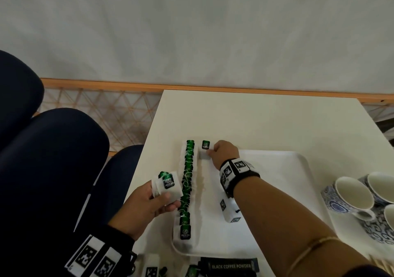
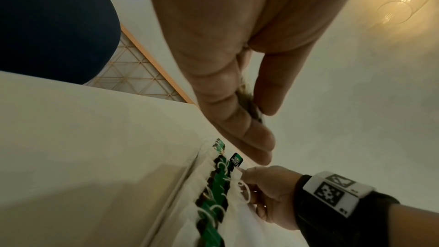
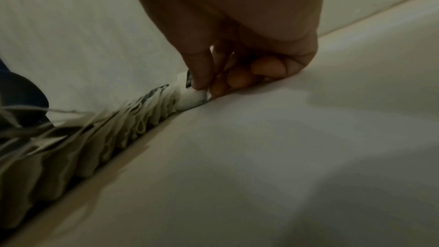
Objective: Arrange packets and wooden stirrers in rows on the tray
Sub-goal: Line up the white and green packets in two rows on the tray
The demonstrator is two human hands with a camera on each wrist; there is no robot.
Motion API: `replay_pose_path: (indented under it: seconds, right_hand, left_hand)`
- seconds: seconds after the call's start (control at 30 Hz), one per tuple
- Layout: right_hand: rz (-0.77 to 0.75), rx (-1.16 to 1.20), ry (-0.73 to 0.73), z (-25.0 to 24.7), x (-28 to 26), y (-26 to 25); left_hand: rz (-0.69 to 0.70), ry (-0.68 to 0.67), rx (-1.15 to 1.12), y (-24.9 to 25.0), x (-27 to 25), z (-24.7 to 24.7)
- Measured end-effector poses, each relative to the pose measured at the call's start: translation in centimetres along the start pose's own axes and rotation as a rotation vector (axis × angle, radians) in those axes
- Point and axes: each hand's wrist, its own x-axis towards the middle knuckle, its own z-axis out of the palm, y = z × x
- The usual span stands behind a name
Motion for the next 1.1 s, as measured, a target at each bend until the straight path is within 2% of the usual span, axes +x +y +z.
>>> replay_pose_path:
  seconds: [0.1, 0.43, 0.5, 0.6, 0.63, 0.7, 0.87, 0.93, 1.03, 1.1]
  right_hand:
    - [0.056, 0.171, 0.083, 0.4, -0.2, 0.5]
    - [0.032, 0.321, 0.159, -0.4, -1.7, 0.5]
    - [-0.077, 0.322, 0.033, -1.3, -3.2, 0.0]
    - [-0.187, 0.446, -0.416, -2.3, -6.5, -0.9]
    - [-0.219, 0.445, -0.524, -2.3, -7.4, -1.0]
    - [-0.283, 0.388, -0.607, -2.0, -8.6, -1.0]
    - [-0.308, 0.285, -0.511, -1.6, -8.6, -0.3]
    - [-0.270, 0.283, -0.375, -1.8, -7.5, 0.3]
    - [-0.168, 0.187, -0.087, -1.8, -5.1, 1.3]
    - [-0.111, 0.056, -0.017, -1.3, -3.7, 1.7]
  left_hand:
    - [-0.002, 0.006, 0.000, -0.1, 0.0, 0.0]
    - [0.003, 0.024, -0.003, 0.2, -0.2, 0.0]
    - [0.011, 0.032, 0.001, 0.3, 0.0, 0.1]
    - [0.029, 0.051, 0.019, 0.5, 0.5, 0.6]
    - [0.036, 0.048, 0.021, 0.6, 0.7, 0.8]
    - [0.052, 0.030, 0.044, 0.8, 0.9, 1.3]
    - [0.048, 0.022, 0.078, 0.8, 1.2, 1.7]
    - [0.042, 0.060, 0.083, 0.6, 1.3, 1.3]
    - [0.036, 0.103, 0.088, 0.5, 1.3, 0.5]
    - [0.031, 0.114, 0.075, 0.5, 1.2, 0.2]
